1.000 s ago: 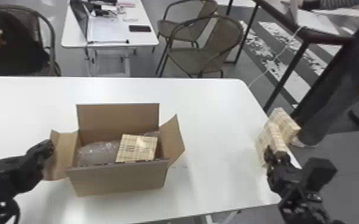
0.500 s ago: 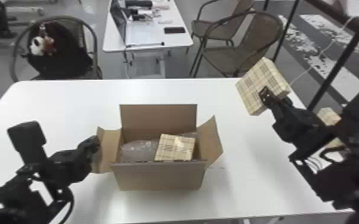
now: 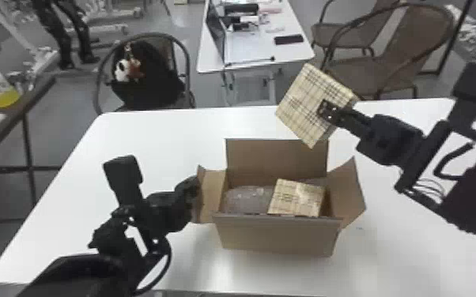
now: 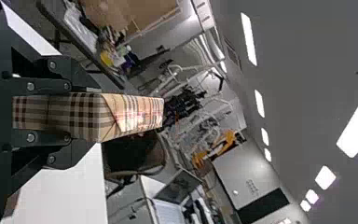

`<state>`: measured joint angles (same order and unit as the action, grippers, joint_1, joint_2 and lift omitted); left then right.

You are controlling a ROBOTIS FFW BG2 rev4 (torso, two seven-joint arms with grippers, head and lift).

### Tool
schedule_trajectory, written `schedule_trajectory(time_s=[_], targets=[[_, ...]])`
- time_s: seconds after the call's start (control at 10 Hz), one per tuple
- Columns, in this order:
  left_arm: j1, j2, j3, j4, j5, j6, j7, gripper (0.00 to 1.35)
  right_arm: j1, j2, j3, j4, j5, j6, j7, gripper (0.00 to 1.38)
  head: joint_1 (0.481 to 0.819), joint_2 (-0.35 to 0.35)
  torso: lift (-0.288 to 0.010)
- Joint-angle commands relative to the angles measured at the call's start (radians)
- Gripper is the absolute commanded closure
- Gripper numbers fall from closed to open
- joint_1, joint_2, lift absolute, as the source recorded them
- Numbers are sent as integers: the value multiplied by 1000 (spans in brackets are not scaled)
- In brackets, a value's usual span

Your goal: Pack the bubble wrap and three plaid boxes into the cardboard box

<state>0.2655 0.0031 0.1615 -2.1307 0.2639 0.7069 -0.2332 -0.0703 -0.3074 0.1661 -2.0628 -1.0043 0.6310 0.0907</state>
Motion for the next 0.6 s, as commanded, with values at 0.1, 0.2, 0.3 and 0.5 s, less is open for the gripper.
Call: schedule_trajectory(time_s=[0.1, 0.2, 0.3, 0.5], targets=[[0, -6, 0, 0, -2, 0, 0, 1216, -49, 48, 3, 165, -249, 210, 0, 1254, 695, 210, -132], [0, -6, 0, 0, -2, 0, 0, 1216, -62, 63, 1, 227, -324, 268, -2, 1254, 695, 233, -132], [0, -6, -3, 1, -3, 0, 0, 1216, -52, 76, 3, 280, -415, 283, -3, 1254, 695, 252, -132], [0, -6, -2, 1, -3, 0, 0, 1216, -17, 102, -7, 328, -530, 288, -54, 1254, 695, 270, -132]])
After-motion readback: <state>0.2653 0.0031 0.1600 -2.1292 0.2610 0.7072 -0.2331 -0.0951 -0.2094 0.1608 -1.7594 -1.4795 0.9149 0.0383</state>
